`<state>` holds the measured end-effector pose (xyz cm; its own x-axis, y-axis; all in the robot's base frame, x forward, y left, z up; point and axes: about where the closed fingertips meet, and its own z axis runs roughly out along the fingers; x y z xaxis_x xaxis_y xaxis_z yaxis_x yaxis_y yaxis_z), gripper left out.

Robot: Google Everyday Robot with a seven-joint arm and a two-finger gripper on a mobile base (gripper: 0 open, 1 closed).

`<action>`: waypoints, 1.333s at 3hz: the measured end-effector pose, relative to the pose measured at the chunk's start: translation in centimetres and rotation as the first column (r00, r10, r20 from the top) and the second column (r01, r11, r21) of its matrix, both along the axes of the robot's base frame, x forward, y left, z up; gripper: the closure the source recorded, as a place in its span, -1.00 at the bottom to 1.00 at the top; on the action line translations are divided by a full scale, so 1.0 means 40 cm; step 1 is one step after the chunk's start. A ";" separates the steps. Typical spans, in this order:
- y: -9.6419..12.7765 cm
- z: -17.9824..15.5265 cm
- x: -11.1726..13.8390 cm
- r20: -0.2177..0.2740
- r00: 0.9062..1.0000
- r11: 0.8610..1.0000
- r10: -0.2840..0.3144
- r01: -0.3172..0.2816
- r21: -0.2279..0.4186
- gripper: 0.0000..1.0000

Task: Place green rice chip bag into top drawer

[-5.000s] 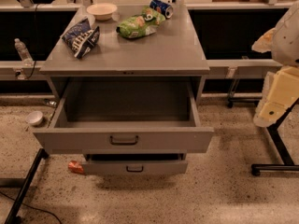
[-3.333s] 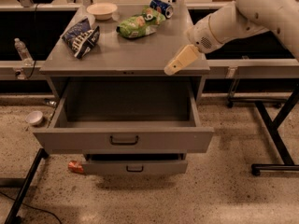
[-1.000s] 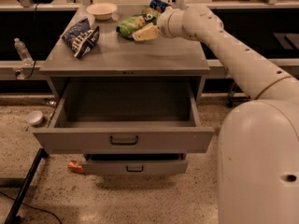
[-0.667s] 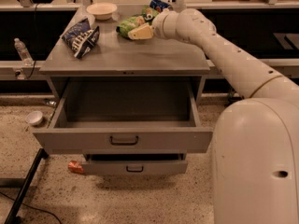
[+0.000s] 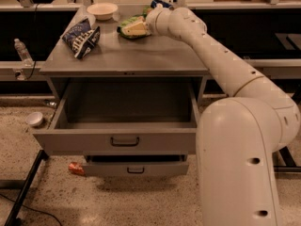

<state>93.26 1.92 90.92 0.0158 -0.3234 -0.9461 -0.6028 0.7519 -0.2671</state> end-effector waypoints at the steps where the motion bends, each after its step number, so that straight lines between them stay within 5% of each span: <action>1: -0.010 0.014 0.031 0.021 1.000 1.000 -0.012 0.012 0.011 -1.00; 4: 0.061 -0.079 0.090 -0.040 0.998 0.999 0.038 -0.039 -0.014 -0.95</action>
Offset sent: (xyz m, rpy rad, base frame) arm 0.0418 -0.0117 0.0024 -0.0166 -0.0084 -0.0330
